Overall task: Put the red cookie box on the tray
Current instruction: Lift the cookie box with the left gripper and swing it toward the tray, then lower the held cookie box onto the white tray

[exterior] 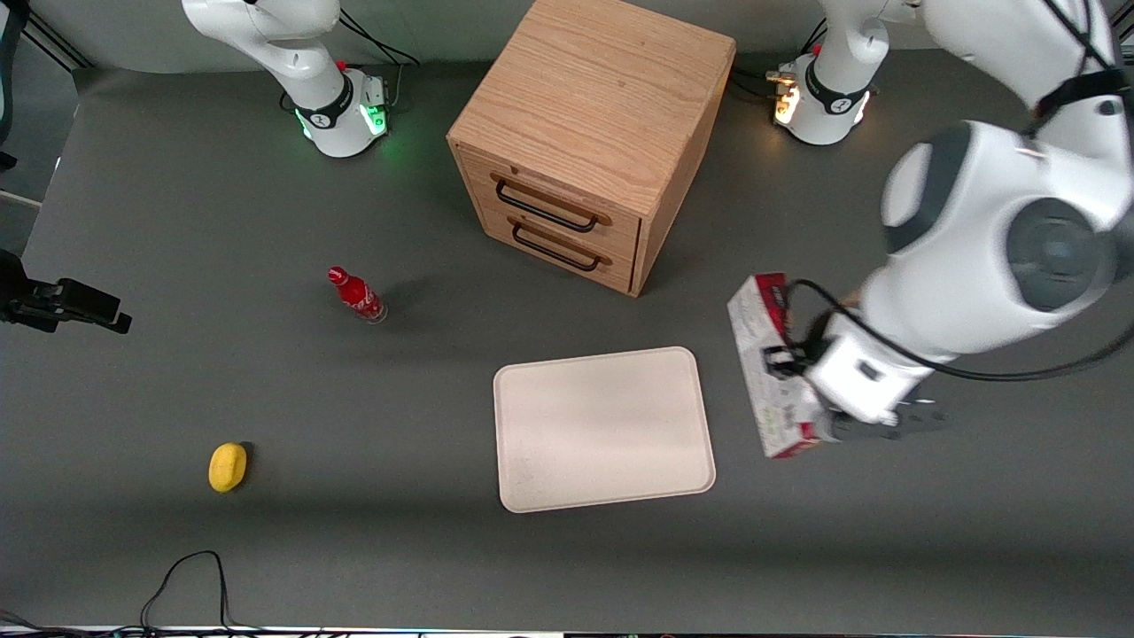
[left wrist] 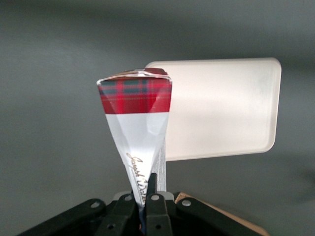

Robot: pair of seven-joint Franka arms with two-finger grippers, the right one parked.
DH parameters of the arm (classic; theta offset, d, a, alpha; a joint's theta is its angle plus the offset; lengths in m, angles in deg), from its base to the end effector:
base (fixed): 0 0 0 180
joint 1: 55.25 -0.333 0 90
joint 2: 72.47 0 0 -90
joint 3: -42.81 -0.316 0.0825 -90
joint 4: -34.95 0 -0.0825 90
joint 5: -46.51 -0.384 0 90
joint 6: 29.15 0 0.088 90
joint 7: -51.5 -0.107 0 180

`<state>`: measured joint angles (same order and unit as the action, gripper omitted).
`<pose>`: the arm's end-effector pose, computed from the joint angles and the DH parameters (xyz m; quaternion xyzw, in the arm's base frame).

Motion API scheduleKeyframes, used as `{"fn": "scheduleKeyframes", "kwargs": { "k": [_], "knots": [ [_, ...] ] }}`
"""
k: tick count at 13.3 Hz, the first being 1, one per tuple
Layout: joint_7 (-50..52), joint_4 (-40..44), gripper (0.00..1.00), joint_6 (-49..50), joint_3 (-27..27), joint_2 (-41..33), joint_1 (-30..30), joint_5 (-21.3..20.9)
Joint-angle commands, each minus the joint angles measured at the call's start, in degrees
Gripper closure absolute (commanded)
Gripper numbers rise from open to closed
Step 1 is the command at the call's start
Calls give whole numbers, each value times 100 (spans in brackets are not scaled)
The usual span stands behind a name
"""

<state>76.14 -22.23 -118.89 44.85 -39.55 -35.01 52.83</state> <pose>0.6577 -0.2738 0.5288 0.9976 0.0233 -0.0284 0.0583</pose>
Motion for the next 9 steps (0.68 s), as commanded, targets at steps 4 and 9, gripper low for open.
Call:
{"fn": "scheduleKeyframes", "kwargs": {
  "k": [4,9],
  "knots": [
    [551,-529,100,-1094,306,697,357,-621],
    [867,-821,100,-2108,315,1435,490,-1115]
  ]
}}
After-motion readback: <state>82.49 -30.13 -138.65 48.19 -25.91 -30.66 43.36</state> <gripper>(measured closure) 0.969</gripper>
